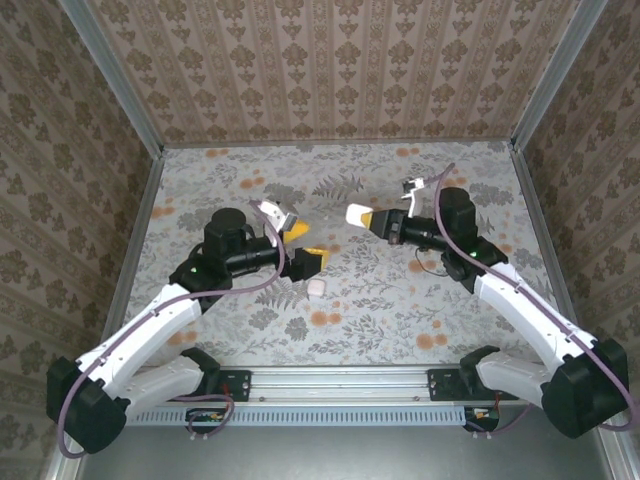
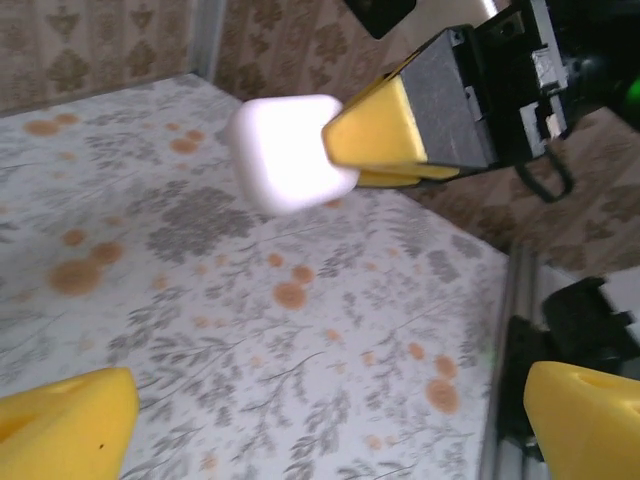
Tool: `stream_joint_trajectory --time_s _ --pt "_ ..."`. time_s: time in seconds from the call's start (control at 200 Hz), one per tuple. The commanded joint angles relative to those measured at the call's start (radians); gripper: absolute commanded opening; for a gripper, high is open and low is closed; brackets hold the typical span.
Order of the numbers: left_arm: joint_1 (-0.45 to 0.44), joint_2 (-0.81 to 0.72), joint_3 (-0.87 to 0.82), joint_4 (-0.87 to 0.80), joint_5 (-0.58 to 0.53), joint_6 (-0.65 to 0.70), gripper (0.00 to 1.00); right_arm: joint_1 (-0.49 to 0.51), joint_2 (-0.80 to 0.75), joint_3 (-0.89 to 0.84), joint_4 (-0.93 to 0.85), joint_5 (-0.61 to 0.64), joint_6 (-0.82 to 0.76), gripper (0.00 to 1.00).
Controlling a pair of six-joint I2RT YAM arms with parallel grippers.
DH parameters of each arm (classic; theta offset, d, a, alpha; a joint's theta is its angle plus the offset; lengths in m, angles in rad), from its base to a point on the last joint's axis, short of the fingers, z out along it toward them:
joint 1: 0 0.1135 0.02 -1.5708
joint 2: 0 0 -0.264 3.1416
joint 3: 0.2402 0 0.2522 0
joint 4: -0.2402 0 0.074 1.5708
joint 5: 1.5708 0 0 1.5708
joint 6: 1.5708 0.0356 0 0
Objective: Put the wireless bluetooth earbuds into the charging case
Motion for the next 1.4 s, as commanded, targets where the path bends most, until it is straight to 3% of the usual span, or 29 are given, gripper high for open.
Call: stream_joint_trajectory --time_s 0.0,0.19,0.51,0.66,0.825,1.0,1.26,1.4 --pt "0.005 -0.03 0.022 -0.111 -0.142 0.078 1.0 -0.092 0.058 -0.046 -0.078 0.002 0.031 0.1" --pt "0.032 -0.052 -0.013 -0.11 -0.201 0.076 1.0 -0.193 0.238 -0.042 -0.113 -0.031 -0.022 0.11" --pt "0.075 -0.044 -0.032 -0.135 -0.219 0.025 1.0 -0.225 0.579 0.078 -0.136 -0.057 -0.091 0.12" --pt "0.104 -0.04 -0.034 -0.153 -0.208 -0.008 1.0 -0.225 0.67 0.099 -0.113 -0.102 -0.08 0.12" --pt "0.121 -0.062 -0.076 -0.09 -0.155 -0.003 1.0 -0.225 0.689 0.098 -0.144 -0.08 -0.104 0.16" --pt "0.131 -0.068 -0.086 -0.076 -0.148 -0.003 1.0 -0.225 0.66 0.087 -0.19 -0.046 -0.121 0.34" --pt "0.161 -0.082 -0.043 -0.163 -0.135 -0.011 1.0 -0.225 0.504 0.082 -0.315 0.048 -0.169 0.51" --pt "0.186 -0.104 -0.039 -0.185 -0.135 -0.014 1.0 -0.222 0.401 0.083 -0.381 0.091 -0.198 0.54"
